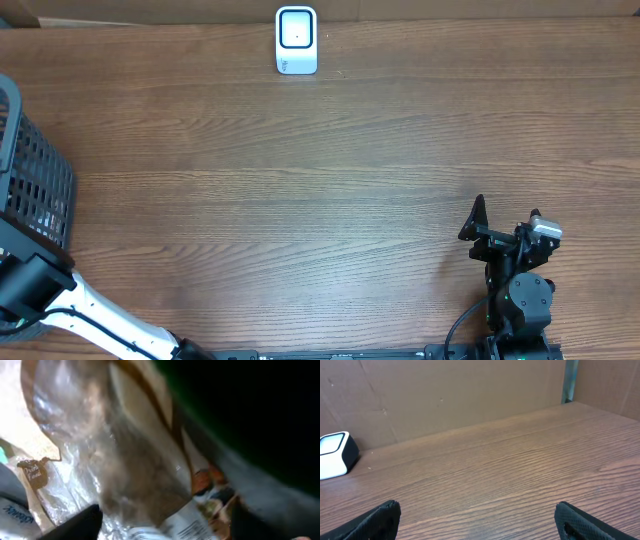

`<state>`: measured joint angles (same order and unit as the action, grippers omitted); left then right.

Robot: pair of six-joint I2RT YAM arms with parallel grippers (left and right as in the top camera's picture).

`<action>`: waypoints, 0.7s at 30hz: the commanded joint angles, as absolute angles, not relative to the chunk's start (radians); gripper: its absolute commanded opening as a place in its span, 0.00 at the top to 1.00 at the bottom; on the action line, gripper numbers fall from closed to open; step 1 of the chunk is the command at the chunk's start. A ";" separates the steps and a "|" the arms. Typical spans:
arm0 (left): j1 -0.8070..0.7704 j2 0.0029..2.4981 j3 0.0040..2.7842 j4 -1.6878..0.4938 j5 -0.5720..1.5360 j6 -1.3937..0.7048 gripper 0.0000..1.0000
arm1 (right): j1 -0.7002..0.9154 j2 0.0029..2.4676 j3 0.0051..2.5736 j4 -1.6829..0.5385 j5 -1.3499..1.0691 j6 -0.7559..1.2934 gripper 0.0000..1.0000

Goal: Scan the item barcode

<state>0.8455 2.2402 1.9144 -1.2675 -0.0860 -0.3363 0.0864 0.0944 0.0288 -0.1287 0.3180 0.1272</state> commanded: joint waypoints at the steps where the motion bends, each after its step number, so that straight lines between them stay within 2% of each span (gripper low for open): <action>1: 0.842 2.238 1.842 -1.211 -0.083 -0.313 0.21 | 0.084 0.092 0.039 -0.126 0.321 0.129 0.00; 3: 0.842 2.238 1.808 -1.164 -0.084 -0.313 0.14 | 0.084 0.092 0.039 -0.126 0.321 0.130 0.00; 6: 0.841 2.238 1.753 -1.105 -0.081 -0.313 0.11 | 0.084 0.092 0.039 -0.126 0.321 0.130 0.00; 9: 0.842 2.238 1.697 -1.065 -0.080 -0.313 0.14 | 0.084 0.092 0.039 -0.126 0.321 0.129 0.00; 11: 0.842 2.238 1.673 -1.051 -0.079 -0.313 0.23 | 0.084 0.092 0.039 -0.126 0.321 0.129 0.00; 12: 0.842 2.238 1.668 -1.049 -0.077 -0.313 0.32 | 0.084 0.092 0.039 -0.126 0.321 0.129 0.00; 14: 0.842 2.238 1.666 -1.051 -0.077 -0.313 0.59 | 0.084 0.092 0.039 -0.126 0.321 0.130 0.00; 15: 0.842 2.238 1.666 -1.053 -0.077 -0.314 0.65 | 0.084 0.092 0.039 -0.126 0.321 0.130 0.00; 18: 0.842 2.238 1.667 -1.066 -0.077 -0.314 0.77 | 0.084 0.092 0.039 -0.126 0.321 0.129 0.00; 21: 0.842 2.238 1.671 -1.081 -0.077 -0.314 0.96 | 0.084 0.092 0.039 -0.126 0.321 0.129 0.00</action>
